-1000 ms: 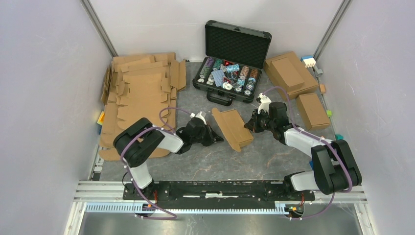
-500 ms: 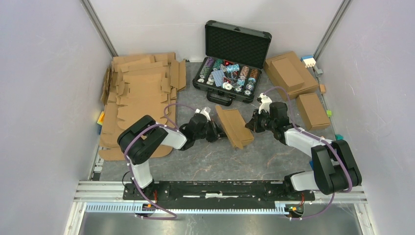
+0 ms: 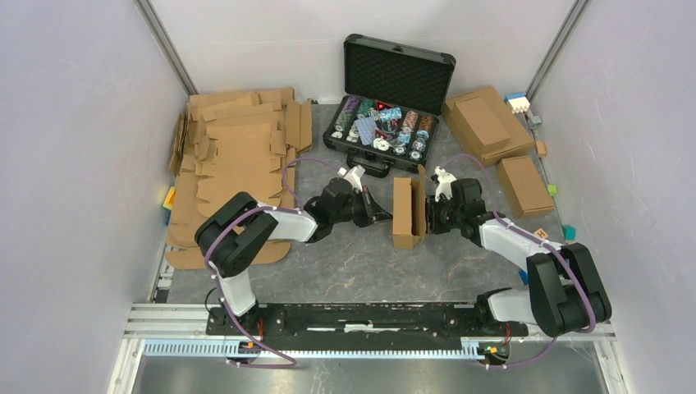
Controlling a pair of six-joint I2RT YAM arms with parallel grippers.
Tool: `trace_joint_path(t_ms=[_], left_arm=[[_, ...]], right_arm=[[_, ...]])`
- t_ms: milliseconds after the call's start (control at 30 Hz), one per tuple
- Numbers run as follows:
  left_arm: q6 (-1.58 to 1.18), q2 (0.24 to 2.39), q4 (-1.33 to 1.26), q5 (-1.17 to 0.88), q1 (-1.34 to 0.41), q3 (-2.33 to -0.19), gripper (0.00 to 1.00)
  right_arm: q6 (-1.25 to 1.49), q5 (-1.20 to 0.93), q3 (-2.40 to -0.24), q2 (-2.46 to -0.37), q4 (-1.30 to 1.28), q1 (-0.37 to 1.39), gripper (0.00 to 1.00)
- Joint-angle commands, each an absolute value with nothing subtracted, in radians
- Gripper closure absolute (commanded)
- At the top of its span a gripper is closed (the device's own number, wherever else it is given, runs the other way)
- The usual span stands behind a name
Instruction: Fold the paper box
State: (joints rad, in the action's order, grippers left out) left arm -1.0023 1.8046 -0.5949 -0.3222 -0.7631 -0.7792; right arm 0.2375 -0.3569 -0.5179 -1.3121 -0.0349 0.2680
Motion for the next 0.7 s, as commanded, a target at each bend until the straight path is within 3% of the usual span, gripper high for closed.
trace_joint_path(t_ms=[0, 367, 667], left_arm=[[-0.92, 1.773, -0.55, -0.365, -0.771, -0.811, 0.98], [-0.81, 1.631, -0.352, -0.34, -0.843, -0.817, 0.98], [-0.82, 1.413, -0.327, -0.274, -0.862, -0.59, 0.96]], right_arm=[[0.213, -0.332, -0.546, -1.3, -0.048, 0.294, 0.68], [0.215, -0.285, -0.597, -1.32, -0.055, 0.499, 0.64], [0.196, -0.303, -0.535, -1.242, -0.037, 0.535, 0.57]])
